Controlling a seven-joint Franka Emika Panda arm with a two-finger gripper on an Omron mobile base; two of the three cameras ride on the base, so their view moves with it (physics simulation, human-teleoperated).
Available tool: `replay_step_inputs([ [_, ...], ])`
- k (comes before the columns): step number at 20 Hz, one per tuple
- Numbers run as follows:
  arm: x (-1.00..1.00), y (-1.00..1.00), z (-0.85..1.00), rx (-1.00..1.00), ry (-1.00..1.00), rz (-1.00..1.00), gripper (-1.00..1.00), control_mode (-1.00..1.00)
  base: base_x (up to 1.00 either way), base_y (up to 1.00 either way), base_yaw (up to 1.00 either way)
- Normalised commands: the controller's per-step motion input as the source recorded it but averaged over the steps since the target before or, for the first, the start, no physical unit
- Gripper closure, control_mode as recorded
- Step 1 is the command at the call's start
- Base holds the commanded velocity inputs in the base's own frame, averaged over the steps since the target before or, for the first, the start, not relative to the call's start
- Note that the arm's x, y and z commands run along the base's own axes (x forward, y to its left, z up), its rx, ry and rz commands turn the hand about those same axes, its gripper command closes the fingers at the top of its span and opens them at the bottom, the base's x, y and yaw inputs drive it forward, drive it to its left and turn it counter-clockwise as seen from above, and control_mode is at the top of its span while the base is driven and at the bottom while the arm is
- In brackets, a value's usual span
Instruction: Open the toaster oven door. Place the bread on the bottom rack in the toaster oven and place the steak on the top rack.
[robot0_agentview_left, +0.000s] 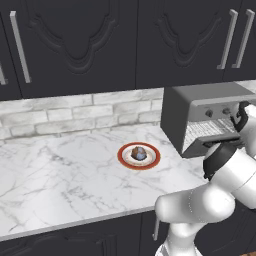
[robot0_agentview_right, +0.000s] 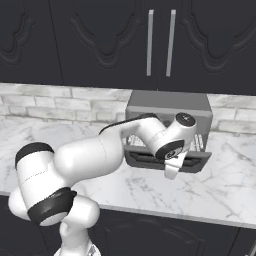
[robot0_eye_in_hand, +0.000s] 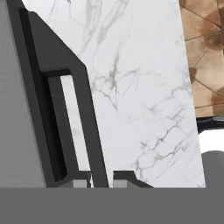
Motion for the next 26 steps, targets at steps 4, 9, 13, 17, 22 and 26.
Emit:
replay_step_inputs([
  [4, -0.48, 0.0, -0.83, 0.05, 0.26, 0.0, 1.0, -1.0, 0.0, 0.0, 0.0],
  [9, -0.47, 0.0, -0.79, 0.1, 0.27, 0.0, 1.0, -1.0, 0.0, 0.0, 0.0],
  [13, -0.31, -0.03, -0.6, 0.22, 0.35, 0.0, 1.0, -1.0, 0.0, 0.0, 0.0],
  [17, -0.22, -0.02, 0.02, 0.26, 0.2, 0.04, 1.0, -1.0, 0.0, 0.0, 0.0],
  [22, -0.18, 0.1, 0.56, 0.09, -0.01, 0.02, 1.0, -1.0, 0.0, 0.0, 0.0],
  [26, -0.04, 0.26, 0.43, -0.12, -0.06, 0.0, 1.0, -1.0, 0.0, 0.0, 0.0],
])
